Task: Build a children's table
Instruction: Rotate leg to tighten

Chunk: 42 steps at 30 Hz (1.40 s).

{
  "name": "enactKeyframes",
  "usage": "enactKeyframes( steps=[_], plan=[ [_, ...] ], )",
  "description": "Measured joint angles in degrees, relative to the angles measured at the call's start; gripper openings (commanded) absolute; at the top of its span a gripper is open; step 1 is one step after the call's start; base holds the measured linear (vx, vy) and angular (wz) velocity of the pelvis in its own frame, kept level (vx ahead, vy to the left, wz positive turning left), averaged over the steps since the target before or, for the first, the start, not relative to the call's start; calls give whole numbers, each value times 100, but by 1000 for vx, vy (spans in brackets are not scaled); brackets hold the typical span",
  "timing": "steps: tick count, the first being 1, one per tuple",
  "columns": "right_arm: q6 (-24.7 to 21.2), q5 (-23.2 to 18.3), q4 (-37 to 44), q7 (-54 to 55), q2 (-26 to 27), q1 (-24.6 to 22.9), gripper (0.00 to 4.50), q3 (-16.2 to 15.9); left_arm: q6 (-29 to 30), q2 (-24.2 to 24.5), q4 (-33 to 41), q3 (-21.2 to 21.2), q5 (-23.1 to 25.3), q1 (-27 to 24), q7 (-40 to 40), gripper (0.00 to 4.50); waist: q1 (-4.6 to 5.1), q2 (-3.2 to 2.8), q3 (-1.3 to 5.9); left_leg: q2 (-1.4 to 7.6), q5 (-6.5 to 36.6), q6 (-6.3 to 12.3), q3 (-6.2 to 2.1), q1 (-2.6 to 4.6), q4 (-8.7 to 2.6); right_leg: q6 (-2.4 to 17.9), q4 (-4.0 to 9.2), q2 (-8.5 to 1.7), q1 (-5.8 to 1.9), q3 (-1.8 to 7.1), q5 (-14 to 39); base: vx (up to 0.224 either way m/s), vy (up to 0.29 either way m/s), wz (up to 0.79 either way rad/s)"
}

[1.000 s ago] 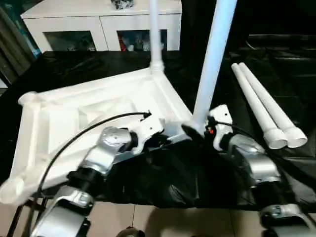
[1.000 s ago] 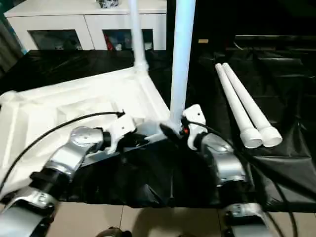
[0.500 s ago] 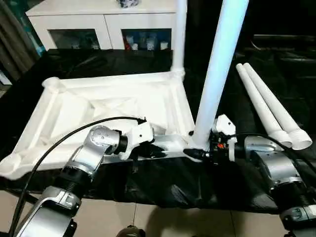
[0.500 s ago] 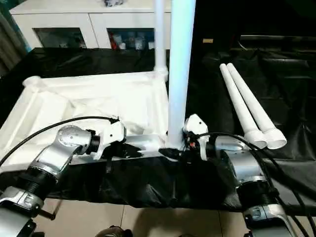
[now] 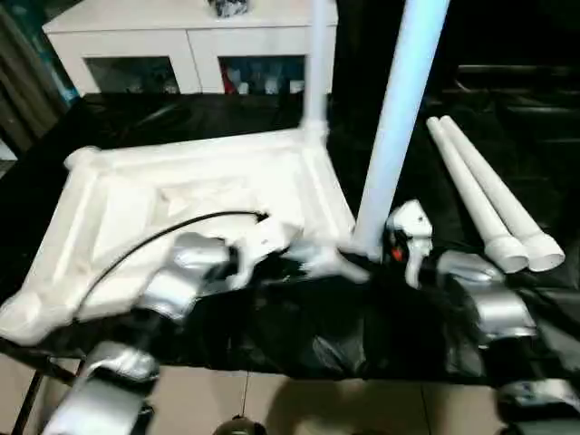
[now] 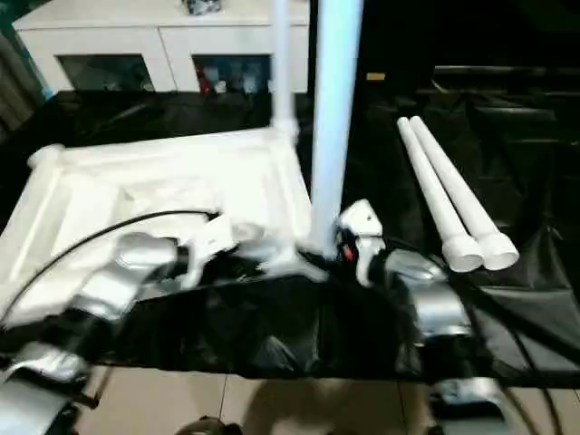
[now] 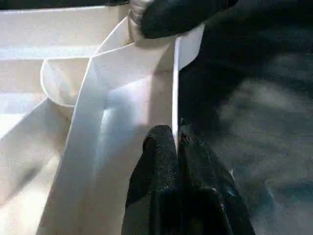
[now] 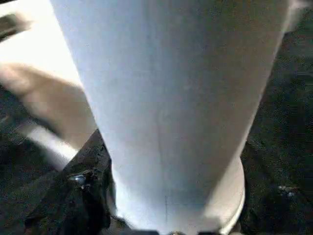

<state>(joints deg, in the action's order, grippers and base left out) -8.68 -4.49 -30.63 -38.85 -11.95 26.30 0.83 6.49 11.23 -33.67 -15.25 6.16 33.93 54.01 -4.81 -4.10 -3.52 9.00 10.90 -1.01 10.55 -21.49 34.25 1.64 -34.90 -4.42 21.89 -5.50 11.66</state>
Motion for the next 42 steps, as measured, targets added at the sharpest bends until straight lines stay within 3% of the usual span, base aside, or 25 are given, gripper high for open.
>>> enactKeyframes(
  steps=[2,6,7,13,18,23,25,28,32,42],
  plan=[
    [5,179,-201,1123,409,154,274,212,222,-343,-114,62,108,72,-558,0,31,-2,1,-1,1,-2,4,21,-5,-26,2,0,-15,4,15,0,0,0],
    [46,302,-354,2020,693,292,274,313,346,-555,-113,55,211,99,-937,0,38,-5,3,-3,1,-2,5,25,-18,-38,9,0,-19,7,23,0,0,0],
    [112,307,-390,2155,759,301,330,336,332,-559,-105,52,248,99,-944,0,40,-4,3,-3,1,-2,6,25,-25,-38,12,0,-18,7,23,0,0,0],
    [264,302,-431,2079,808,303,378,379,243,-547,-60,29,280,59,-1003,0,64,-5,2,-3,1,-2,12,23,-35,-33,17,0,-14,7,19,0,0,0],
    [338,308,-439,1428,537,301,387,208,132,-435,73,24,273,-26,-854,0,109,-9,-6,-3,2,-2,14,9,-42,-22,19,0,0,7,13,0,0,0],
    [304,153,-268,38,-10,223,387,-39,10,-82,292,18,152,-133,-290,0,122,-12,-10,-3,0,1,15,-5,-70,-26,20,1,20,0,25,0,0,0],
    [306,29,-58,-827,-406,91,387,-232,-112,129,378,2,12,-200,112,0,98,-14,-11,0,-13,28,15,-23,-70,-24,19,1,31,-8,35,0,0,0],
    [283,-25,106,-1361,-592,41,387,-347,-189,261,412,7,-109,-200,503,0,82,-16,-10,0,-14,30,14,-73,-57,-23,8,0,74,-8,34,0,0,0],
    [186,-187,470,-2369,-978,-105,387,-648,-263,540,438,-35,-332,-222,1149,0,-20,-10,-14,3,-13,33,15,-93,-40,-23,-4,0,96,-8,34,0,0,0],
    [115,-214,624,-3072,-1184,-128,315,-879,-478,805,374,-97,-424,-224,1718,0,-35,3,-14,4,-14,33,16,-86,-33,-16,-7,0,91,-5,29,0,0,0]
  ],
)
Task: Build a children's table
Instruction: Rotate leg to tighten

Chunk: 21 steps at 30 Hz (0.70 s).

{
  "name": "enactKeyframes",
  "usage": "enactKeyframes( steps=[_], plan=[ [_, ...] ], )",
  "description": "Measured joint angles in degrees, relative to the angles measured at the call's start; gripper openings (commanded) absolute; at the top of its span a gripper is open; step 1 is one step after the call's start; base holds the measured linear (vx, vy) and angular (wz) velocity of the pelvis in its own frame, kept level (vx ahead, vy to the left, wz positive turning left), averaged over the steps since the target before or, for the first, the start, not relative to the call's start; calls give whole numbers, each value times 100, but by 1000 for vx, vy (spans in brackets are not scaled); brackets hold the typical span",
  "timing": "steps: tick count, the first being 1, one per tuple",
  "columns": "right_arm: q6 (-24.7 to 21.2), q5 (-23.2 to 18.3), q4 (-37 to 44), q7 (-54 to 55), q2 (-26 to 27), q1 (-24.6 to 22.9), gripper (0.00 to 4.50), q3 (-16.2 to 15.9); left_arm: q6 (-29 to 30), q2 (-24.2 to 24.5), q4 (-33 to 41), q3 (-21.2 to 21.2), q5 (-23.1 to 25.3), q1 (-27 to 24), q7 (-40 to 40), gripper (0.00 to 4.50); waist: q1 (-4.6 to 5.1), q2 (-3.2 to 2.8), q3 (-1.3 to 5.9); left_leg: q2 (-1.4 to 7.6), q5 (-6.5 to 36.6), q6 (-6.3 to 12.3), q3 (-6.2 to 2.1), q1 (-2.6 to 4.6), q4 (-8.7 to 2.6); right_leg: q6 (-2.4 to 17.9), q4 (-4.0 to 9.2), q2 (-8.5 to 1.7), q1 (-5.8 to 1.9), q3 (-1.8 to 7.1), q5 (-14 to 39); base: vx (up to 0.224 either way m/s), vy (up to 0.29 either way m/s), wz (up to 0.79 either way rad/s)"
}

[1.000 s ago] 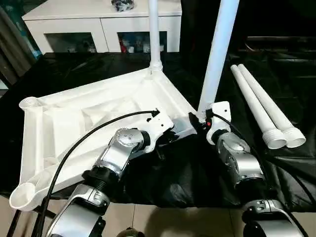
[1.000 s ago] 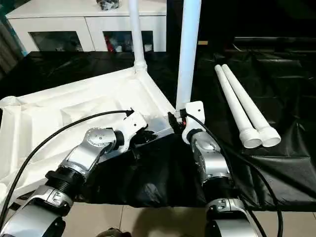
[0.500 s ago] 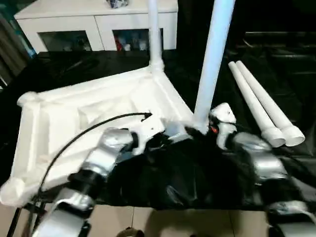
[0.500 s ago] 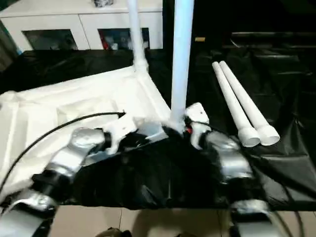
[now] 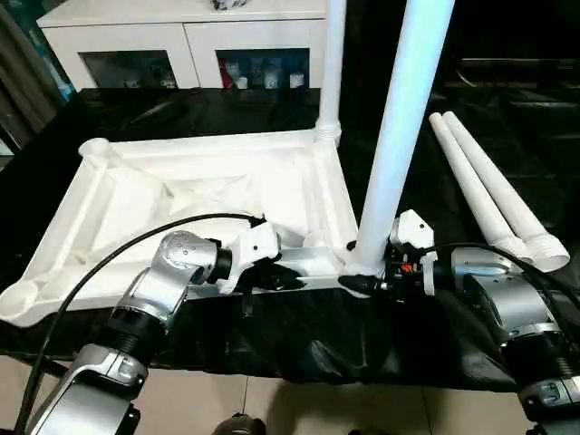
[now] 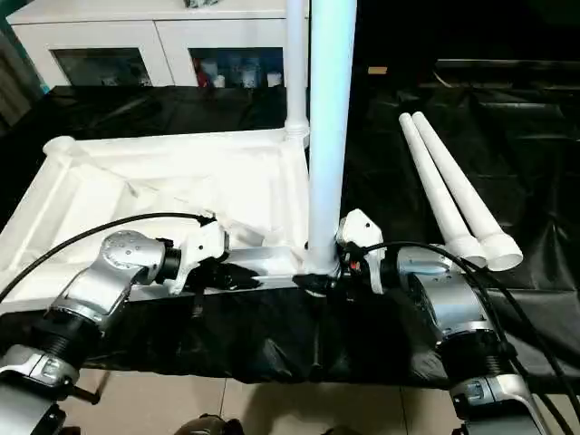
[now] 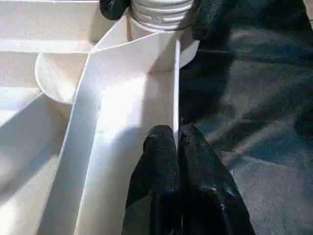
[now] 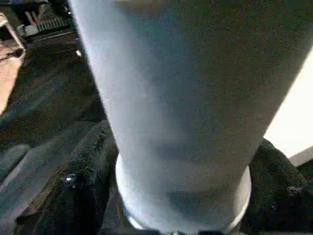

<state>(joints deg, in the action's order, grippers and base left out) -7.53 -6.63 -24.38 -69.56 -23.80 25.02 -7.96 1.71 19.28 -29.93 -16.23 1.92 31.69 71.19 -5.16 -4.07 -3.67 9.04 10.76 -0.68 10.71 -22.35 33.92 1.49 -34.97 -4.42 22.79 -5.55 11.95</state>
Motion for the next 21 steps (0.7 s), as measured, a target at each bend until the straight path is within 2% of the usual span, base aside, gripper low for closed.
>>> enactKeyframes(
  steps=[1,6,9,12,14,16,21],
  plan=[
    [-22,-2,7,-16,-5,0,297,-1,-15,2,-5,-1,-2,0,11,0,0,0,0,0,0,0,0,0,0,0,0,0,0,0,0,0,0,0],
    [-110,-2,104,47,36,-49,279,20,10,5,-12,16,1,0,33,0,-5,1,2,0,0,0,0,1,0,0,-4,0,0,0,0,0,0,0],
    [-205,6,-68,969,493,-93,277,406,121,-176,-123,128,140,36,-520,0,11,-2,11,2,-3,-2,3,15,7,13,-10,0,-9,1,-10,0,0,0],
    [-185,106,-248,2163,920,-87,276,736,282,-543,-188,171,340,50,-1221,0,46,-2,12,2,13,-31,6,59,10,20,0,0,-50,6,-18,0,0,0],
    [-199,155,-289,2573,1010,-87,276,788,363,-685,-217,159,357,53,-1455,0,48,2,9,2,15,-34,12,109,7,-8,11,0,-95,11,-1,0,0,0],
    [-194,280,-382,3365,1380,-55,276,994,503,-894,-288,173,478,101,-1806,0,64,8,10,2,16,-35,17,133,0,-13,15,0,-114,15,2,0,0,0],
    [-160,628,-592,4853,1915,146,276,1154,713,-1236,-421,188,626,215,-2402,0,130,-9,19,-2,16,-35,19,143,-3,-15,19,-2,-126,19,3,0,0,0]
  ],
)
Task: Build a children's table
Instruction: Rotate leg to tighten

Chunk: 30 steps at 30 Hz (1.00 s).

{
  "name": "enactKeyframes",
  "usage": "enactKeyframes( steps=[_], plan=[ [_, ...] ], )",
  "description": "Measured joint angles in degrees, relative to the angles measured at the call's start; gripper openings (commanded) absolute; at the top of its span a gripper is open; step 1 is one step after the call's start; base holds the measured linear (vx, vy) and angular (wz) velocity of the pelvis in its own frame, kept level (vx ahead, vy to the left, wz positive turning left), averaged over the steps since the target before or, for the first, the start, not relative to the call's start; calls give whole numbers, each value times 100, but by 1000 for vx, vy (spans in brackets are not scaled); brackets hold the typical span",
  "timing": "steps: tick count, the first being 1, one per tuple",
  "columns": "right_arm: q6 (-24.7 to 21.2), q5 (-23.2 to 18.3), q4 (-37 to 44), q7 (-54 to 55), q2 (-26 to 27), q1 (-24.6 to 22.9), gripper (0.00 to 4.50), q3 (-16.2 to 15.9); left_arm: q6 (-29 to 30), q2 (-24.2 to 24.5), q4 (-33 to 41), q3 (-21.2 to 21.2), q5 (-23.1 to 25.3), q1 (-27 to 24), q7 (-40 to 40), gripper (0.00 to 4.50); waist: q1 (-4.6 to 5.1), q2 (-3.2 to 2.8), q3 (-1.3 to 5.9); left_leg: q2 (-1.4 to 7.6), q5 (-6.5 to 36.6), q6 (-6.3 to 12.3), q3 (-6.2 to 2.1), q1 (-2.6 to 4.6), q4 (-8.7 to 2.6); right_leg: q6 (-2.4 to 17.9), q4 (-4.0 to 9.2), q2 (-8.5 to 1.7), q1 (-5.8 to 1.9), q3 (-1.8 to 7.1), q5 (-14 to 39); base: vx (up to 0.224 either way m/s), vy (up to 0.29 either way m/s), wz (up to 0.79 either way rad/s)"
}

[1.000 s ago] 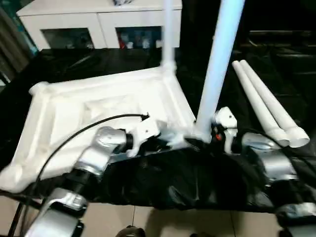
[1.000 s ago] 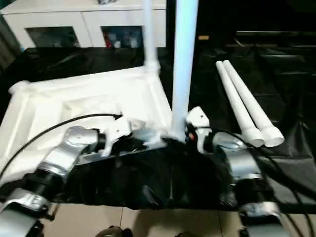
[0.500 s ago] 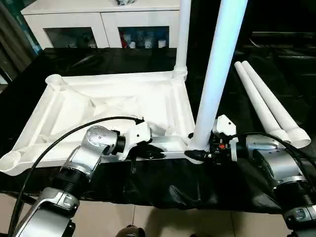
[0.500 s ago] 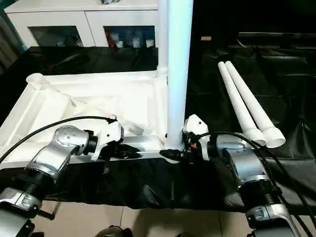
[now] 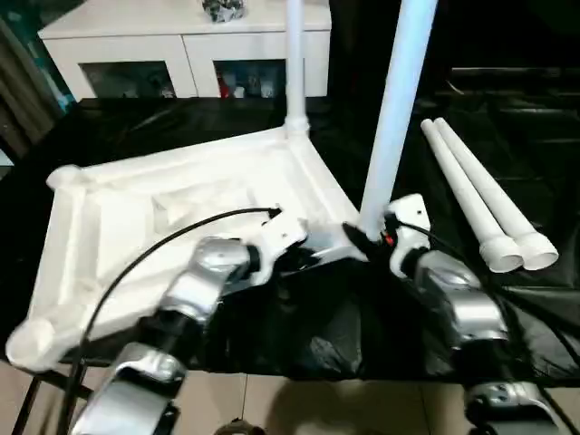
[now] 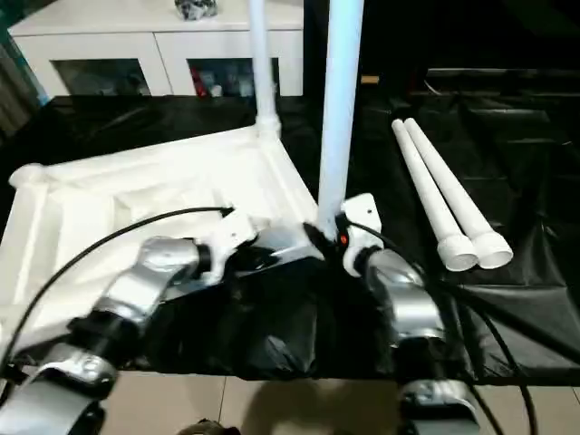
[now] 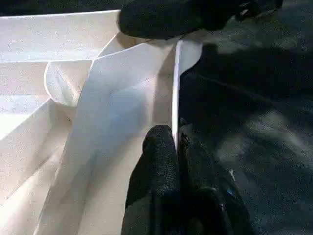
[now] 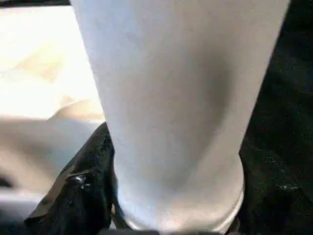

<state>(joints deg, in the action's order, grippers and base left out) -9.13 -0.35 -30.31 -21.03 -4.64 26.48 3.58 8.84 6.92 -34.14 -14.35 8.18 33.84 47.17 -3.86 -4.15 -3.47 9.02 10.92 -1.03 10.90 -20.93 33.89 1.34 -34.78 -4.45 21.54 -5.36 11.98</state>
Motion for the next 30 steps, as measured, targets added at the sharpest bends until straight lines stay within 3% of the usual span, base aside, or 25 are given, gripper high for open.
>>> enactKeyframes(
  steps=[1,2,3,7,12,21,25,30],
  plan=[
    [52,25,-36,187,67,14,276,25,7,-48,0,12,43,0,-59,0,8,-2,2,-1,0,0,0,-1,-4,-1,5,-1,-1,0,1,0,0,0],
    [85,27,-55,244,95,16,331,45,15,-66,2,15,51,0,-79,0,12,-5,3,-1,0,0,0,-2,-6,-3,9,-1,-3,0,2,0,0,0],
    [105,27,-65,269,105,16,345,46,18,-67,4,17,51,0,-80,0,17,-9,6,-2,0,0,0,-3,-10,-2,16,-1,-5,0,1,0,0,0],
    [194,26,-89,191,116,33,368,46,9,-54,34,17,50,0,-46,0,41,-12,7,-4,0,1,2,-11,-23,1,41,-1,-8,-2,-6,0,0,0],
    [332,22,-94,-609,-228,22,368,-127,-29,122,195,16,-17,-63,232,0,48,-8,0,-4,0,2,6,-33,-38,26,41,-1,22,-3,-23,0,0,0],
    [434,-263,279,-3039,-1278,-186,368,-613,-328,748,372,13,-345,-201,1354,0,36,-3,-5,7,-17,32,12,-53,-75,13,41,4,53,-22,-3,0,0,0],
    [347,-456,413,-4110,-1590,-183,368,-888,-449,1003,413,-58,-486,-216,1997,0,-15,12,-15,7,-17,32,13,-61,-67,14,43,4,55,-21,-3,0,0,0],
    [349,-511,446,-4677,-1724,-170,354,-1029,-538,1145,419,-110,-532,-217,2308,0,-107,18,-19,7,-16,32,15,-65,-54,16,42,3,56,-17,-5,0,0,0]
  ],
)
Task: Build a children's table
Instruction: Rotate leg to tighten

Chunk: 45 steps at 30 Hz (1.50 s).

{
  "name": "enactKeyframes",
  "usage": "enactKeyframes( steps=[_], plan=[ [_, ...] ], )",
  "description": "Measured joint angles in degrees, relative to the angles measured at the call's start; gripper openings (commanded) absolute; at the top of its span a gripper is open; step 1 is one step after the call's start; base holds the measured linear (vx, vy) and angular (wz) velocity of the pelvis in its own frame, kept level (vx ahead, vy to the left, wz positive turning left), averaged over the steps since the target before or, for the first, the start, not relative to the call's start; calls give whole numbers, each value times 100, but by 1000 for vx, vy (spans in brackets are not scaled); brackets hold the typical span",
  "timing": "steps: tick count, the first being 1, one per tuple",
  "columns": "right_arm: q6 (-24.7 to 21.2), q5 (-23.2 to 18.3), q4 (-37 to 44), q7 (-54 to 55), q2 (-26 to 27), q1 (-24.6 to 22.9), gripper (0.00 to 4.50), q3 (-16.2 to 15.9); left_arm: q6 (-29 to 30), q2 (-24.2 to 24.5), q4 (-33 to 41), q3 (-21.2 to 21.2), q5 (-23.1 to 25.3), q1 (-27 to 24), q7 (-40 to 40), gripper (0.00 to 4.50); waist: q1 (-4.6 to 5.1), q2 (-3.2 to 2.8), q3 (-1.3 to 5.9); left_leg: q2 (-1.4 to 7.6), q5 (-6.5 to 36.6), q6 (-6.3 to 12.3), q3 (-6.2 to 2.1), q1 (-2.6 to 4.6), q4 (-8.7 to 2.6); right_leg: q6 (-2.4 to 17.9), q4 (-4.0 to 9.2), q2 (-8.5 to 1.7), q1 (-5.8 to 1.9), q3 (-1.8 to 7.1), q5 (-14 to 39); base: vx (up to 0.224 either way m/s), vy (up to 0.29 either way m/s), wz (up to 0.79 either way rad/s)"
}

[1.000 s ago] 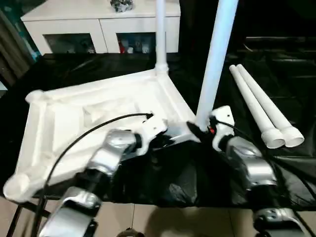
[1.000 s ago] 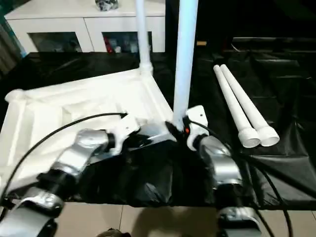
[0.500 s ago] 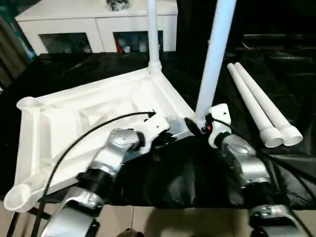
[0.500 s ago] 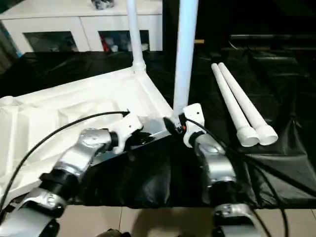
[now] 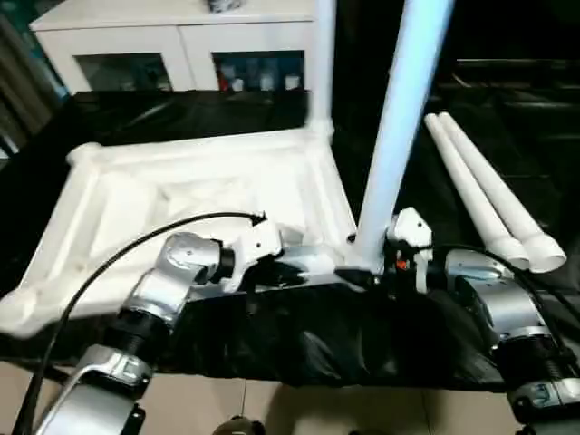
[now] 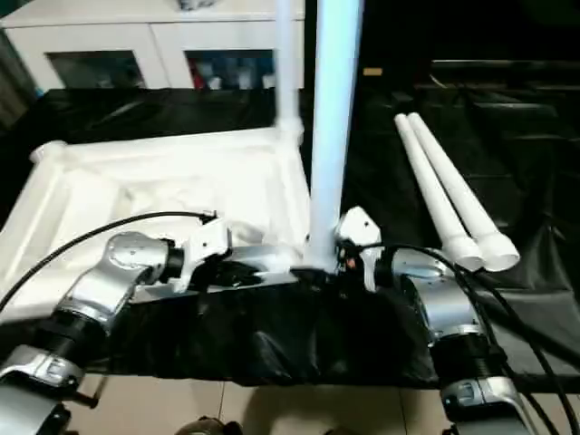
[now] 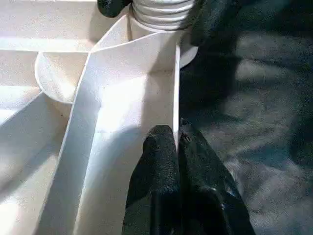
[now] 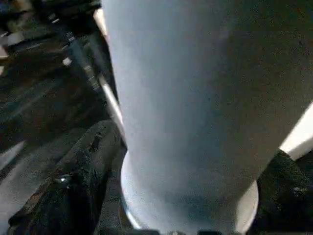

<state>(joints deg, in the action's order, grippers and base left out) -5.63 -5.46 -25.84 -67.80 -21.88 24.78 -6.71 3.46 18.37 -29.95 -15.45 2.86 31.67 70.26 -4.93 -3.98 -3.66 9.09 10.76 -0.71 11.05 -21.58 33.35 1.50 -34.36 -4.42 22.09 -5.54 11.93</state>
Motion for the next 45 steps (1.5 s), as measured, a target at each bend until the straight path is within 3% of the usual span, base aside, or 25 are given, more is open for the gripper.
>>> enactKeyframes(
  steps=[5,6,15,23,29,30,34,39,45],
  plan=[
    [-43,-5,1,-396,-151,69,322,-100,-79,77,-23,-41,-47,9,220,0,-19,0,0,1,0,0,2,0,-4,0,-1,0,2,0,0,0,0,0],
    [-61,-18,12,-431,-155,71,297,-113,-100,93,-31,-47,-54,12,251,0,-20,0,0,2,0,0,2,0,-4,0,-1,0,2,0,0,0,0,0],
    [-179,-58,107,-317,-98,-20,273,-71,-4,84,-49,-31,-59,18,243,0,-25,1,2,3,0,1,2,3,1,0,-4,0,0,0,0,0,0,0],
    [-304,298,-416,2961,1096,130,272,847,416,-808,-490,157,375,289,-1602,0,60,3,4,4,15,-30,12,65,19,-1,2,-3,-50,12,-3,0,0,0],
    [-258,473,-572,4800,1782,266,272,1218,665,-1296,-494,176,586,344,-2417,0,101,-16,14,-1,17,-31,20,59,9,7,30,-5,-60,19,-15,0,0,0],
    [-228,490,-576,4842,1791,268,307,1219,665,-1308,-486,172,588,345,-2437,0,99,-17,15,-3,17,-31,20,57,5,22,34,-5,-59,19,-24,0,0,0],
    [-162,506,-576,4781,1795,267,351,1217,644,-1307,-474,183,587,344,-2443,0,100,-20,16,-7,17,-30,21,53,-13,20,33,-9,-50,16,-24,0,0,0],
    [-16,590,-596,4460,1638,263,351,1079,536,-1213,-434,180,576,323,-2281,0,106,-21,16,-6,15,-29,21,34,-16,19,30,-9,-27,15,-25,0,0,0],
    [156,504,-584,2959,1014,221,351,716,380,-788,-278,183,392,214,-1642,0,144,-21,16,7,-1,0,21,19,-20,14,27,-2,-9,2,-21,0,0,0]
  ],
)
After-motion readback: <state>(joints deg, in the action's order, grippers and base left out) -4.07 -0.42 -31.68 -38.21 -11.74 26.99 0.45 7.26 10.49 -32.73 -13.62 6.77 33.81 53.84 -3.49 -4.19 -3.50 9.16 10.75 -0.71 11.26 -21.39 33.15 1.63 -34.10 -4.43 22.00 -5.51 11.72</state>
